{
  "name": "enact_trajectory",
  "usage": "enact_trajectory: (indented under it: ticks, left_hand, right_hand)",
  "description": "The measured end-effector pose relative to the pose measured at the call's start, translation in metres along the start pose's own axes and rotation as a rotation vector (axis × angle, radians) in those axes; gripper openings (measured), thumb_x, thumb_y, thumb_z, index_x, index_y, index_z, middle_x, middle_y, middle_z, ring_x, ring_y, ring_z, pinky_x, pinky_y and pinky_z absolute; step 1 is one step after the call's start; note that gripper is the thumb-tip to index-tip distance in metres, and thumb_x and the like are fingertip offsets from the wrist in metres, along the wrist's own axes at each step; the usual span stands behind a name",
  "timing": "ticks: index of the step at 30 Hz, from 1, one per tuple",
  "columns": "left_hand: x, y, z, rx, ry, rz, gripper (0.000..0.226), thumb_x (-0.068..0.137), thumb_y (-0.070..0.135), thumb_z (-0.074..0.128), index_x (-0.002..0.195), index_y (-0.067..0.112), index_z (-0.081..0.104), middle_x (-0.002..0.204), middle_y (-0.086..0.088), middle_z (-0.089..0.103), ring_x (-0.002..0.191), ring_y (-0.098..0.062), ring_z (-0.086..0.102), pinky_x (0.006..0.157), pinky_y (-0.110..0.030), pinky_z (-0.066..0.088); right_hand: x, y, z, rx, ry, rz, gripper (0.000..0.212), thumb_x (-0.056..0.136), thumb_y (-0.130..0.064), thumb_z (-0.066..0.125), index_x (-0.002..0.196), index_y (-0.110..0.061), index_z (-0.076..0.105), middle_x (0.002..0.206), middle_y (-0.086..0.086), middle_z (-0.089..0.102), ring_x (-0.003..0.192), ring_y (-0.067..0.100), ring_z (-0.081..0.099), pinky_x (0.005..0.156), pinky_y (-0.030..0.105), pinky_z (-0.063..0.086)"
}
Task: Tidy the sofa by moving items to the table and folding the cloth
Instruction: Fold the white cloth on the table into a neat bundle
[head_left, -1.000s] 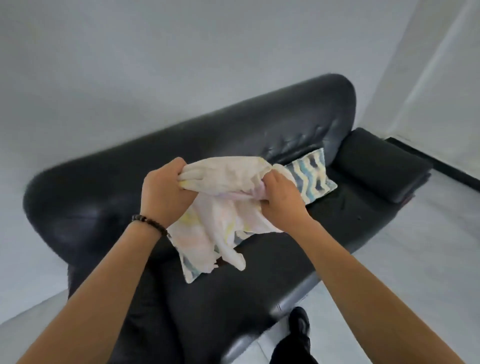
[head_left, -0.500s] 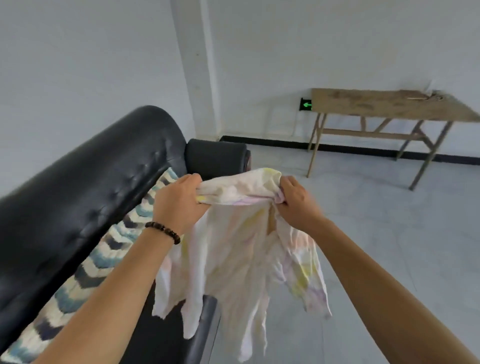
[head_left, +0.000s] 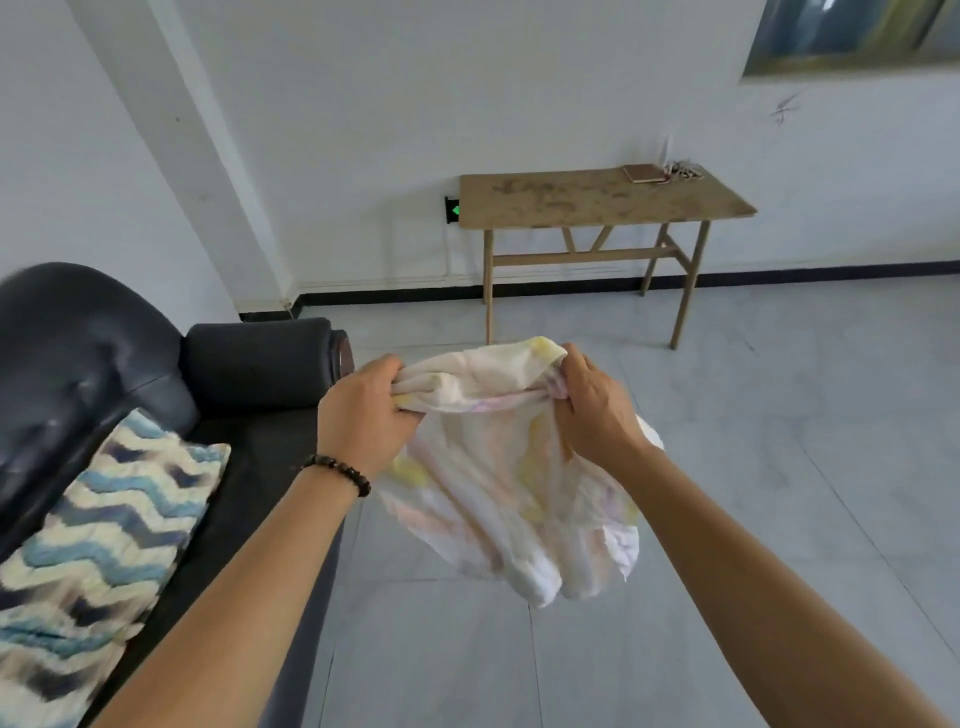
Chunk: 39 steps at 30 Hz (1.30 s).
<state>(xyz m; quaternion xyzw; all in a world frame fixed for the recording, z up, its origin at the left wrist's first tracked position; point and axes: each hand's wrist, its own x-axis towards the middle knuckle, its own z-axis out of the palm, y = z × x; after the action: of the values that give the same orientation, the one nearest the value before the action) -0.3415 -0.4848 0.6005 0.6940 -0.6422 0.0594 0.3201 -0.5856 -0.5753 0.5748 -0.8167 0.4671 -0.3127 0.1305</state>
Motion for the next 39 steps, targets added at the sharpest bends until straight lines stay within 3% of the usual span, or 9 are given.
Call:
enact_trajectory:
  ticks: [4, 8, 13, 18, 24, 28, 32, 36, 39]
  left_hand:
    - [0.063, -0.006, 0.043, -0.072, -0.034, -0.002, 0.027, 0.078, 0.025, 0.074, 0.072, 0.015, 0.050, 0.056, 0.012, 0.044, 0.049, -0.009, 0.046, 0.045, -0.020, 0.030]
    - [0.144, -0.034, 0.091, -0.115, -0.043, -0.027, 0.028, 0.078, 0.028, 0.075, 0.073, 0.015, 0.051, 0.057, 0.007, 0.051, 0.053, -0.016, 0.053, 0.046, -0.023, 0.036]
    - [0.276, -0.069, 0.135, -0.204, 0.008, -0.031, 0.033, 0.072, 0.041, 0.073, 0.072, 0.019, 0.048, 0.060, 0.001, 0.058, 0.057, -0.025, 0.056, 0.050, -0.028, 0.039]
    - [0.399, -0.063, 0.167, -0.290, -0.107, 0.014, 0.042, 0.064, 0.059, 0.065, 0.068, 0.023, 0.043, 0.058, 0.008, 0.053, 0.059, -0.019, 0.054, 0.049, -0.028, 0.037]
    - [0.508, -0.039, 0.257, -0.450, -0.370, 0.047, 0.037, 0.068, 0.045, 0.084, 0.071, 0.038, 0.048, 0.067, 0.017, 0.055, 0.063, 0.001, 0.052, 0.054, -0.016, 0.033]
    - [0.568, -0.029, 0.350, -0.684, -0.510, -0.082, 0.044, 0.069, 0.037, 0.086, 0.107, 0.030, 0.064, 0.098, 0.013, 0.070, 0.087, -0.003, 0.066, 0.075, -0.022, 0.052]
    - [0.626, -0.004, 0.434, -0.809, -0.680, -0.214, 0.038, 0.075, 0.050, 0.078, 0.109, 0.036, 0.067, 0.107, 0.013, 0.072, 0.101, -0.005, 0.067, 0.095, -0.039, 0.053]
    - [0.705, 0.010, 0.468, -0.817, -0.598, -0.268, 0.036, 0.080, 0.059, 0.067, 0.105, 0.033, 0.069, 0.105, 0.005, 0.073, 0.099, -0.014, 0.068, 0.094, -0.041, 0.053]
    - [0.764, -0.008, 0.463, -0.701, -0.309, -0.276, 0.014, 0.091, 0.036, 0.065, 0.083, 0.024, 0.064, 0.082, 0.000, 0.067, 0.068, -0.012, 0.059, 0.063, -0.023, 0.049]
  right_hand:
    - [0.065, 0.036, 0.011, -0.018, 0.016, -0.107, 0.015, 0.071, 0.004, 0.040, 0.072, -0.009, 0.047, 0.068, 0.003, 0.049, 0.059, 0.023, 0.040, 0.048, 0.035, 0.037]
    - [0.153, 0.067, 0.024, -0.144, -0.037, -0.066, 0.014, 0.082, 0.008, 0.043, 0.078, -0.006, 0.045, 0.071, 0.010, 0.053, 0.060, 0.033, 0.047, 0.051, 0.042, 0.042]
    - [0.273, 0.103, 0.022, -0.065, -0.152, -0.056, 0.013, 0.087, -0.022, 0.040, 0.085, -0.014, 0.049, 0.066, 0.008, 0.057, 0.059, 0.030, 0.053, 0.057, 0.052, 0.047]
    - [0.359, 0.132, 0.012, -0.121, -0.267, 0.061, 0.052, 0.080, -0.076, 0.052, 0.106, -0.031, 0.059, 0.080, -0.008, 0.067, 0.070, 0.012, 0.064, 0.062, 0.031, 0.052]
    - [0.466, 0.228, 0.007, -0.068, 0.146, 0.167, 0.023, 0.094, -0.032, 0.060, 0.087, -0.010, 0.061, 0.069, -0.002, 0.056, 0.071, 0.031, 0.059, 0.059, 0.033, 0.035]
    - [0.553, 0.281, 0.009, 0.248, 0.260, 0.138, 0.009, 0.090, -0.012, 0.055, 0.085, -0.009, 0.061, 0.072, 0.002, 0.062, 0.068, 0.021, 0.057, 0.062, 0.033, 0.043]
    - [0.645, 0.318, 0.007, 0.536, 0.243, 0.085, 0.025, 0.086, -0.001, 0.049, 0.071, -0.020, 0.055, 0.065, -0.008, 0.054, 0.057, 0.001, 0.046, 0.054, 0.018, 0.035]
    - [0.735, 0.365, 0.001, 0.539, 0.191, 0.079, 0.012, 0.084, -0.011, 0.048, 0.077, -0.004, 0.056, 0.067, 0.007, 0.055, 0.061, 0.009, 0.045, 0.054, 0.026, 0.034]
    - [0.797, 0.411, -0.016, 0.365, 0.225, 0.135, 0.013, 0.082, -0.024, 0.059, 0.078, -0.011, 0.057, 0.066, 0.000, 0.057, 0.059, 0.009, 0.047, 0.053, 0.026, 0.034]
